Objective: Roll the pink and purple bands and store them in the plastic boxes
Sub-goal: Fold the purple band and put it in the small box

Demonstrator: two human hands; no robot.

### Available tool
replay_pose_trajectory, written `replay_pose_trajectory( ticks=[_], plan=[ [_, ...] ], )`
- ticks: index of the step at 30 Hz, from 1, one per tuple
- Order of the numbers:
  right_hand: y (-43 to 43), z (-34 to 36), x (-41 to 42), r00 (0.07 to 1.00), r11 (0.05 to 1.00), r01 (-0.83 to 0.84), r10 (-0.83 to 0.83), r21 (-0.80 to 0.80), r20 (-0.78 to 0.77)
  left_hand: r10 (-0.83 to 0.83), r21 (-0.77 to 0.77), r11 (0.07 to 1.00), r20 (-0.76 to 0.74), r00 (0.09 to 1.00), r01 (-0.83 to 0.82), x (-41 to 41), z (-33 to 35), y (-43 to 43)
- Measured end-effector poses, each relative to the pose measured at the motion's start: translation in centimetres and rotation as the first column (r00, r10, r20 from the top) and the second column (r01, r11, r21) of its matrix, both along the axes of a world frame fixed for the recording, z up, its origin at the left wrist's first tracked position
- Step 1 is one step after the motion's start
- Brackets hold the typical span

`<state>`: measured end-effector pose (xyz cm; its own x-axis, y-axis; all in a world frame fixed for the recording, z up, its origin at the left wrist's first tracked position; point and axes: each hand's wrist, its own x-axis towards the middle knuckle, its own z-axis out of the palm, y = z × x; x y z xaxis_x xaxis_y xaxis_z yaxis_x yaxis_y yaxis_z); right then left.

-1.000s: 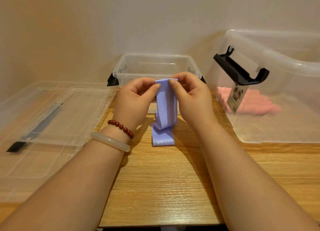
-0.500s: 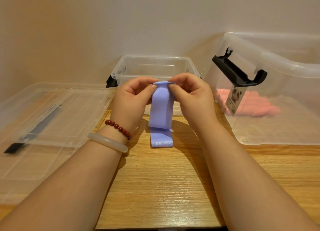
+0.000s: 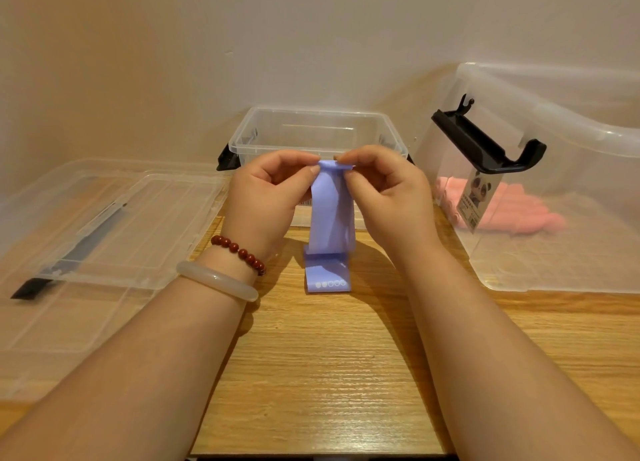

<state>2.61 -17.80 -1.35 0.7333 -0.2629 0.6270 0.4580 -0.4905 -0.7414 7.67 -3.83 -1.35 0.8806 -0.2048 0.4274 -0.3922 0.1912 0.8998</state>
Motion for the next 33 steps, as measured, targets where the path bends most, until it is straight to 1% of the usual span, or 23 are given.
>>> replay_pose_trajectory(
  ticks=[2, 4, 8, 14, 20, 25, 28, 33],
  plan=[
    [0.16, 0.16, -0.12, 0.997, 0.996, -0.048, 0.053, 0.081, -0.061, 0.009, 0.021, 1.000, 0.027, 1.000, -0.009, 0.01, -0.02, 0.15],
    [0.22, 0.27, -0.13, 0.996, 0.994, -0.033, 0.041, 0.106, -0.081, 0.015, 0.044, 0.999, 0.044, 0.999, -0.016, 0.02, -0.10, 0.16],
    [0.16, 0.27, -0.05, 0.997, 0.999, 0.031, -0.028, 0.042, -0.078, -0.009, 0.060, 0.998, 0.035, 0.999, 0.007, 0.14, -0.19, 0.08],
    [-0.02, 0.19, -0.19, 0.999, 0.998, 0.046, -0.046, -0.048, -0.008, -0.093, 0.025, 0.995, -0.025, 0.995, 0.094, 0.12, -0.05, 0.23],
    [-0.11, -0.10, 0.02, 0.997, 0.996, 0.046, -0.041, -0.078, 0.071, -0.060, 0.018, 0.998, -0.021, 0.998, 0.060, 0.13, -0.13, 0.14],
    [-0.18, -0.18, 0.17, 0.997, 0.997, 0.051, -0.048, -0.055, 0.052, -0.034, 0.035, 0.999, -0.007, 0.999, 0.034, 0.00, -0.04, 0.07],
    [0.01, -0.14, 0.26, 0.999, 0.998, 0.031, -0.030, -0.052, 0.018, 0.025, 0.043, 0.999, 0.018, 1.000, -0.025, 0.01, -0.01, 0.02],
    [0.09, -0.08, 0.26, 0.998, 0.999, 0.011, -0.008, -0.044, 0.058, 0.058, 0.047, 0.997, 0.055, 0.997, -0.060, 0.11, -0.08, 0.05]
  ],
)
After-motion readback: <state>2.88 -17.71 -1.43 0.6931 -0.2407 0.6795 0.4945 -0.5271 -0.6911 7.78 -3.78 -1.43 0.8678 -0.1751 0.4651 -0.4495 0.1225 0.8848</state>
